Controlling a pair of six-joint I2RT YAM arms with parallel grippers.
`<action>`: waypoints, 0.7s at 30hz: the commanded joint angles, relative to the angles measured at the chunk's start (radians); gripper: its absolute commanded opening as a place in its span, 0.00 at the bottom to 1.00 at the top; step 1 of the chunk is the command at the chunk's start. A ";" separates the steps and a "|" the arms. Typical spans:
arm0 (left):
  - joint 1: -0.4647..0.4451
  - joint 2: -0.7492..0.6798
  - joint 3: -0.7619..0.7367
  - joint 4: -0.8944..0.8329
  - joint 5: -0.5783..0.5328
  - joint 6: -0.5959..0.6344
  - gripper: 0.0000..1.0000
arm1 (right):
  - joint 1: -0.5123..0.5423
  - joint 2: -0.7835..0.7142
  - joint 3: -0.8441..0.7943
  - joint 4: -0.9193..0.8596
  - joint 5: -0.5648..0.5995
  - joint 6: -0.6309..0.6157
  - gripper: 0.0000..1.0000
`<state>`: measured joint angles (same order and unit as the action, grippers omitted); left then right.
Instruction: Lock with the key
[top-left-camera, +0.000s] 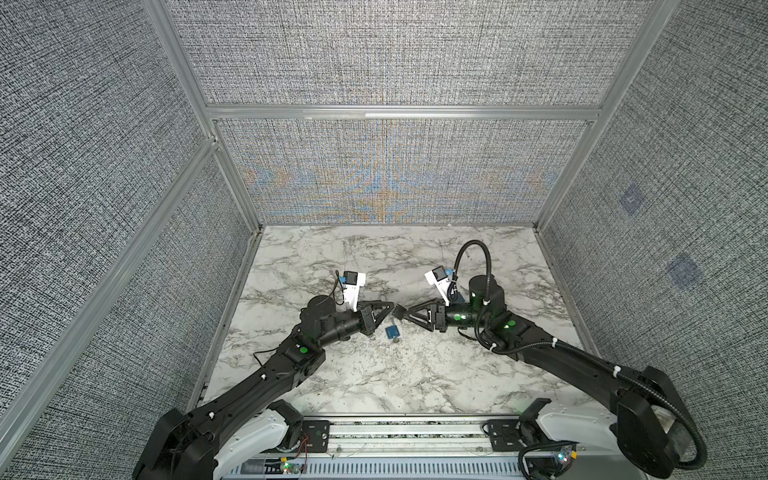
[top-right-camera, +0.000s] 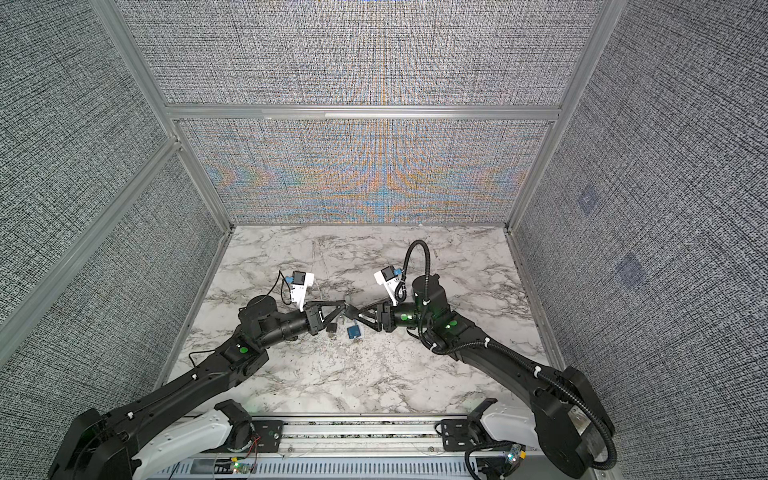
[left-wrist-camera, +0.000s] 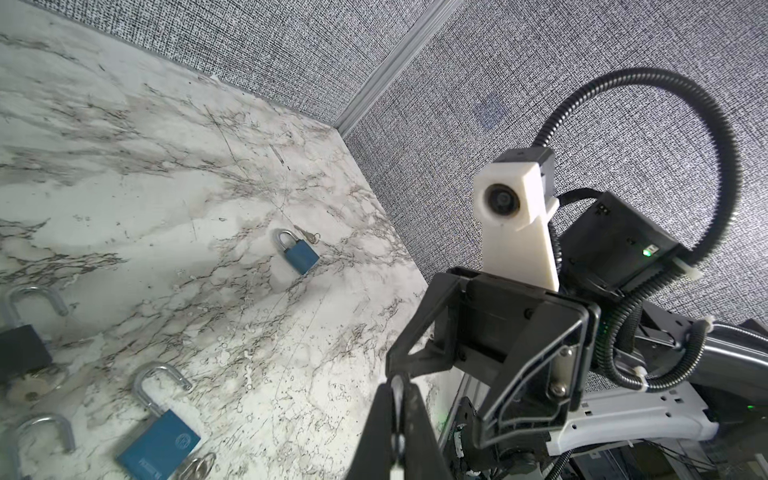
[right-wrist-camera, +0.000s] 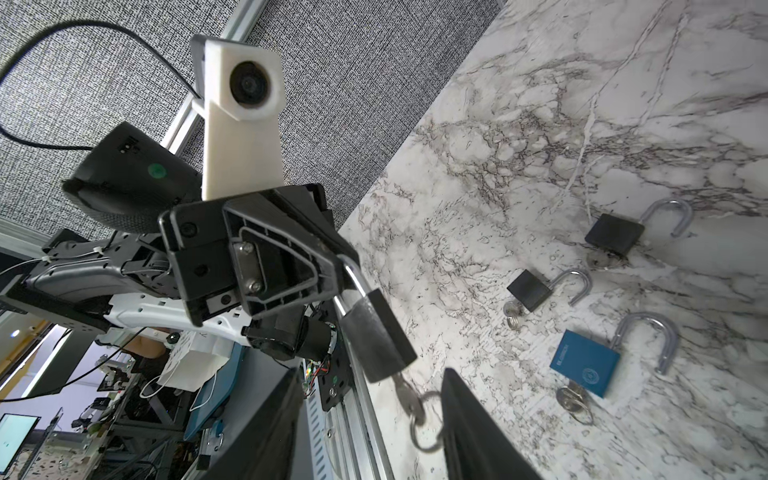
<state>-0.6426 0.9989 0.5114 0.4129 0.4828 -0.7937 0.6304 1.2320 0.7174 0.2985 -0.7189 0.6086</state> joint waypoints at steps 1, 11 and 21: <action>0.000 -0.003 0.010 0.023 0.013 -0.013 0.00 | -0.002 0.013 0.012 0.023 0.004 -0.016 0.54; 0.001 -0.014 0.027 -0.011 -0.019 -0.044 0.00 | -0.001 0.037 -0.014 0.127 -0.062 0.045 0.22; 0.001 -0.022 0.024 -0.019 -0.052 -0.061 0.00 | -0.001 0.035 -0.045 0.185 -0.083 0.083 0.16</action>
<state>-0.6411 0.9794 0.5331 0.3702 0.4545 -0.8509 0.6285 1.2686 0.6746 0.4427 -0.7834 0.6701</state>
